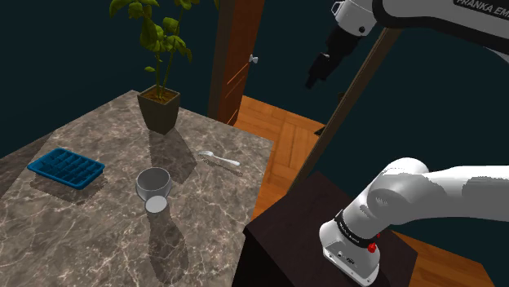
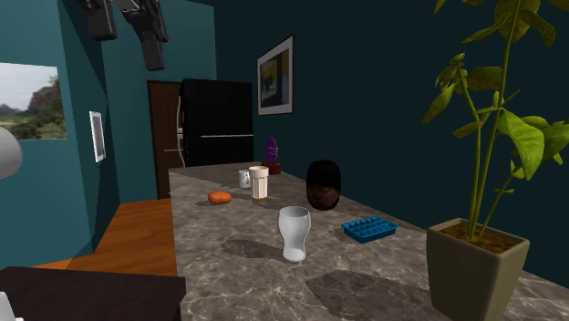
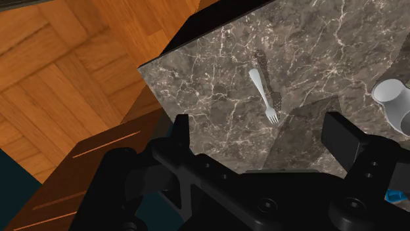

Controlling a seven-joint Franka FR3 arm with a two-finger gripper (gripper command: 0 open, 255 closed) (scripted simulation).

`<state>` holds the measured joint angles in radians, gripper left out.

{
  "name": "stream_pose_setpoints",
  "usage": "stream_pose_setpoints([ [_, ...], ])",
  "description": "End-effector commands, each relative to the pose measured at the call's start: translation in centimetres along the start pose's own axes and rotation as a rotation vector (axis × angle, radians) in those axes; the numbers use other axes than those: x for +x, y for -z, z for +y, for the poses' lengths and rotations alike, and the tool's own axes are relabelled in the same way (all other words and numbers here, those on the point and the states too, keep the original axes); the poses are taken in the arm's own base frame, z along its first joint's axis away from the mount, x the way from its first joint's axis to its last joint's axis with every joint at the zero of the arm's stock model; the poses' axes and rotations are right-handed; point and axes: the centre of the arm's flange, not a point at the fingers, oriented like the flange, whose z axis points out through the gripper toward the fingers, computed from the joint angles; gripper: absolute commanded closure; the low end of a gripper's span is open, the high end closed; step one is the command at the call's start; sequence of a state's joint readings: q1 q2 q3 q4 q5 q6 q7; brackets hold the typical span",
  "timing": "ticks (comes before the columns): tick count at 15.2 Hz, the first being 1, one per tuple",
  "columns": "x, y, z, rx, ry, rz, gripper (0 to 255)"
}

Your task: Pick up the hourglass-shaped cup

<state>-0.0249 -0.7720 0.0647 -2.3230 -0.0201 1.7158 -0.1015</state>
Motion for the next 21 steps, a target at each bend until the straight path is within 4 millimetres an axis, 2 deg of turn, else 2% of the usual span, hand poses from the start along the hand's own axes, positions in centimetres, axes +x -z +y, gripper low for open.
stream_pose_setpoints([
  [1, 0.0, 0.0, 0.0, 0.000, 0.000, 0.000, 0],
  [21, 9.1, -16.4, -18.7, -0.003, 0.053, -0.006, 0],
])
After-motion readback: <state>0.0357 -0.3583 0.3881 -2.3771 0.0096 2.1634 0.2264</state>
